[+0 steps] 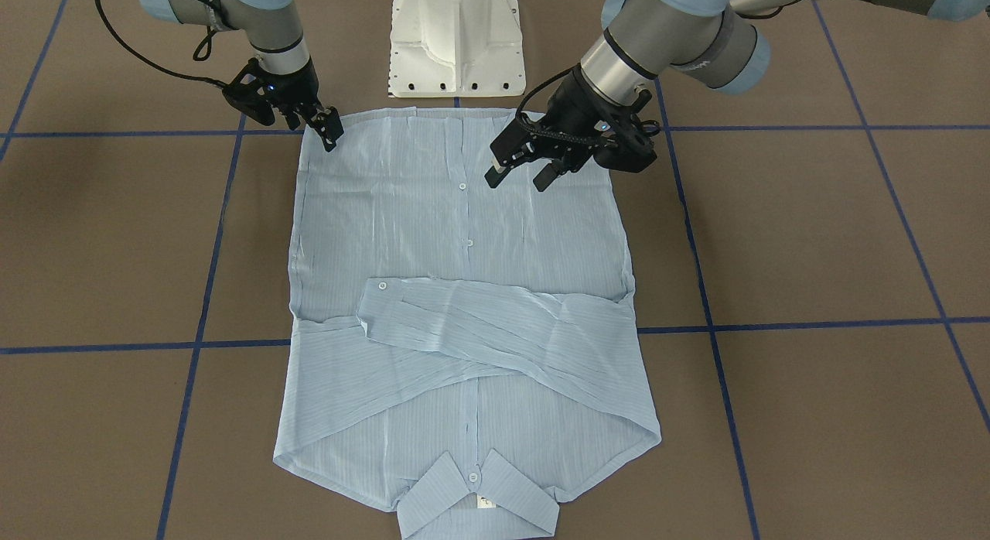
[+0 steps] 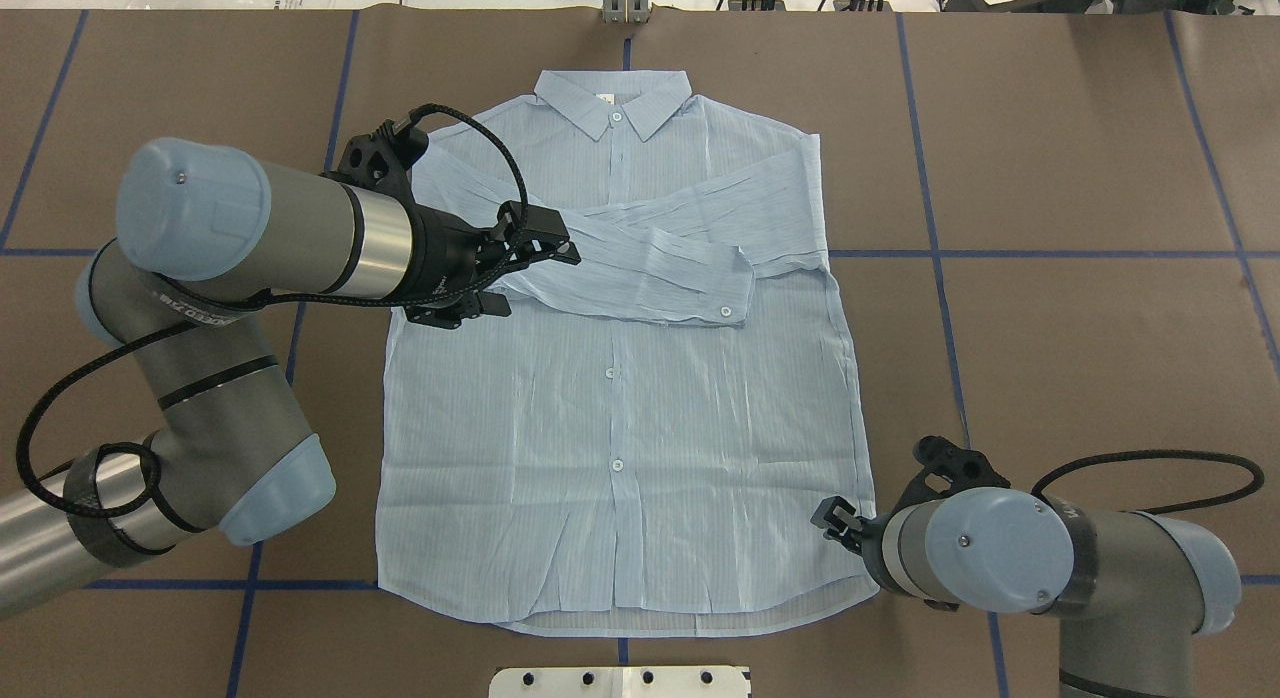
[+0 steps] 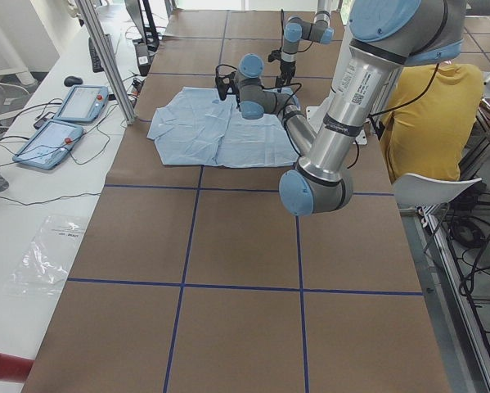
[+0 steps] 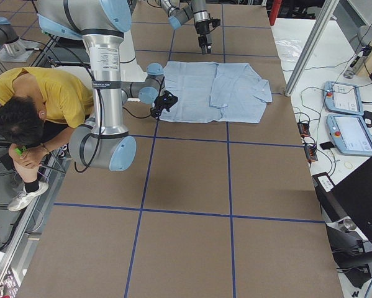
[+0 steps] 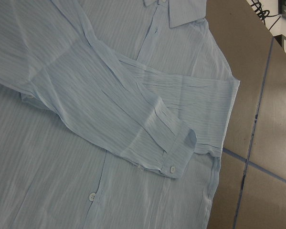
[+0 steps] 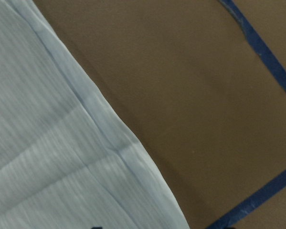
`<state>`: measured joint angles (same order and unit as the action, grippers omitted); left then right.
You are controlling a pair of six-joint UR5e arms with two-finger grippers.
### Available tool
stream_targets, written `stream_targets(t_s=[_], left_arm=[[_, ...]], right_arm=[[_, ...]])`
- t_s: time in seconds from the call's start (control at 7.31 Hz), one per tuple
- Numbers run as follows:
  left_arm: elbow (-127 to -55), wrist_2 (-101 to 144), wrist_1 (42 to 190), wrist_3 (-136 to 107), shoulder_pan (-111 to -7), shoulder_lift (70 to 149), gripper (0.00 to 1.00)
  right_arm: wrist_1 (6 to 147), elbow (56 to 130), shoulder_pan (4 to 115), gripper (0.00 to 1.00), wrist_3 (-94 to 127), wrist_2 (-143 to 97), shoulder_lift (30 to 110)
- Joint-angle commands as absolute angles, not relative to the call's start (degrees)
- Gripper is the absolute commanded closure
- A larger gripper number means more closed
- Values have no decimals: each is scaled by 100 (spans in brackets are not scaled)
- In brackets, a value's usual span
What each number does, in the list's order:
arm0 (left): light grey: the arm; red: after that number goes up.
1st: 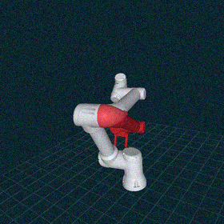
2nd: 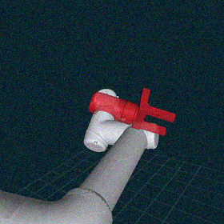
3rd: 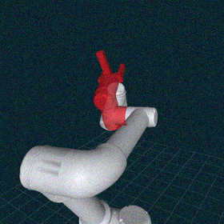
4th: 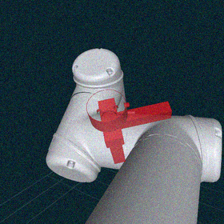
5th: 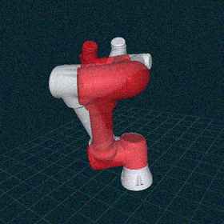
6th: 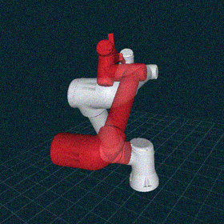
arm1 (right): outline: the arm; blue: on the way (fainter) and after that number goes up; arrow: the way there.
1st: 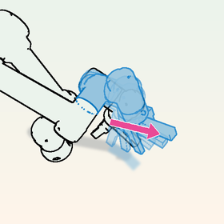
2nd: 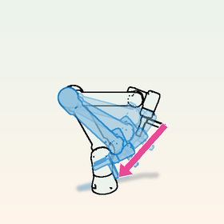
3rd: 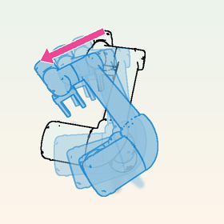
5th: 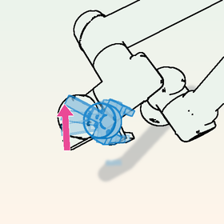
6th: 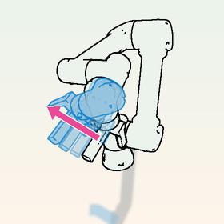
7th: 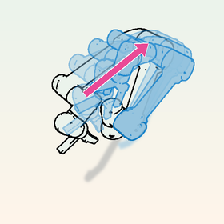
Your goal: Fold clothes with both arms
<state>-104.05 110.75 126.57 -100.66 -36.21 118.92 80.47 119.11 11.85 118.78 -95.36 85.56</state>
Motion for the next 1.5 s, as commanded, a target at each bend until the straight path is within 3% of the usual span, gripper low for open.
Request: stream_targets(t_s=[0.0, 1.37], left_arm=[[-10397, 11057, 12639, -10055, -3630, 11892, 0], [-10406, 11057, 12560, -10055, -3656, 11795, 0]], right_arm=[[8042, 12093, 1055, 18, 12032, -9536, 8814], [8042, 11944, 817, 21, 11988, -9281, 8745]])
